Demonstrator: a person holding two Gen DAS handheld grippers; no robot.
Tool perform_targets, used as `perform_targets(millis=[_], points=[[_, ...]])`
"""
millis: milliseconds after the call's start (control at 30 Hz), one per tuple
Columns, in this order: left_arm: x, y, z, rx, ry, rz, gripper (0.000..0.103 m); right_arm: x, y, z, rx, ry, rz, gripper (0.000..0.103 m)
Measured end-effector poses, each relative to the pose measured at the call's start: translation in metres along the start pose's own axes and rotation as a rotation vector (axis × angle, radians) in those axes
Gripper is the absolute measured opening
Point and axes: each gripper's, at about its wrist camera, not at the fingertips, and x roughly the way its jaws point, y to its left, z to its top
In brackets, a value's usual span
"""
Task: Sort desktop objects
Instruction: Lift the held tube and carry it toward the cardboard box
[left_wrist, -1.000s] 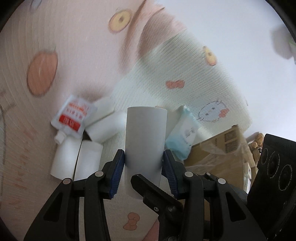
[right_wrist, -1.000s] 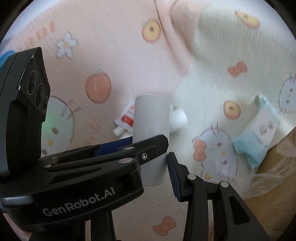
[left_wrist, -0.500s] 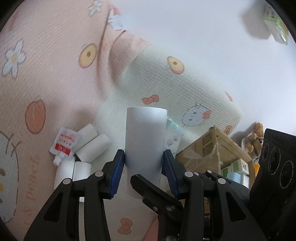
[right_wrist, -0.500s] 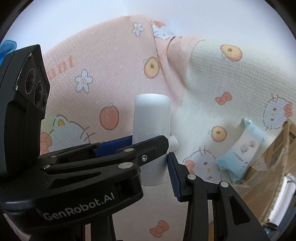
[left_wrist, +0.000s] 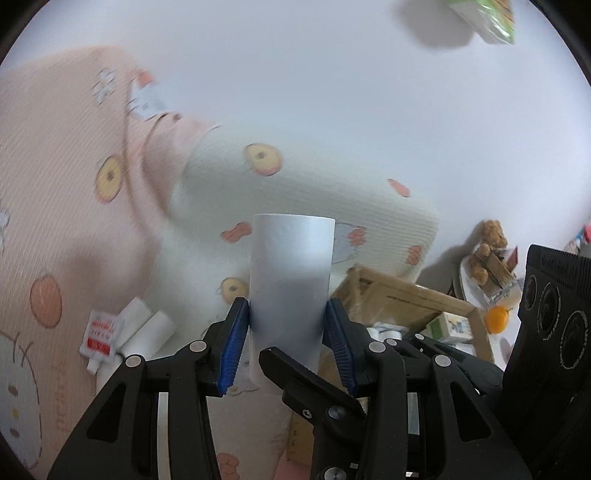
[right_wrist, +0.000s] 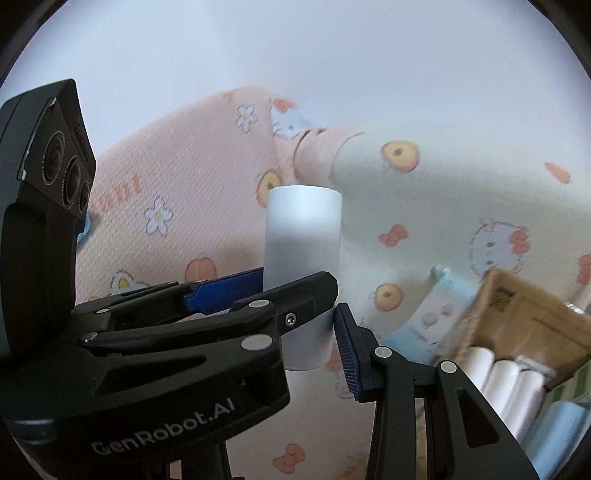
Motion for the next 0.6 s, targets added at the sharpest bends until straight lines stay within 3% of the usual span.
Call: perform_targets(millis=[333, 600], points=[[0.009, -0.062, 0.018, 0.068, -0.001, -0.124, 0.047, -0.056, -0.041, 0.008, 0.047, -0.055, -0.108, 0.037], [0.021, -0.118, 0.023, 0.182, 0.009, -0.167, 0.047, -0.096, -0.076, 0.008, 0.082, -0.105, -0.178, 0.037]])
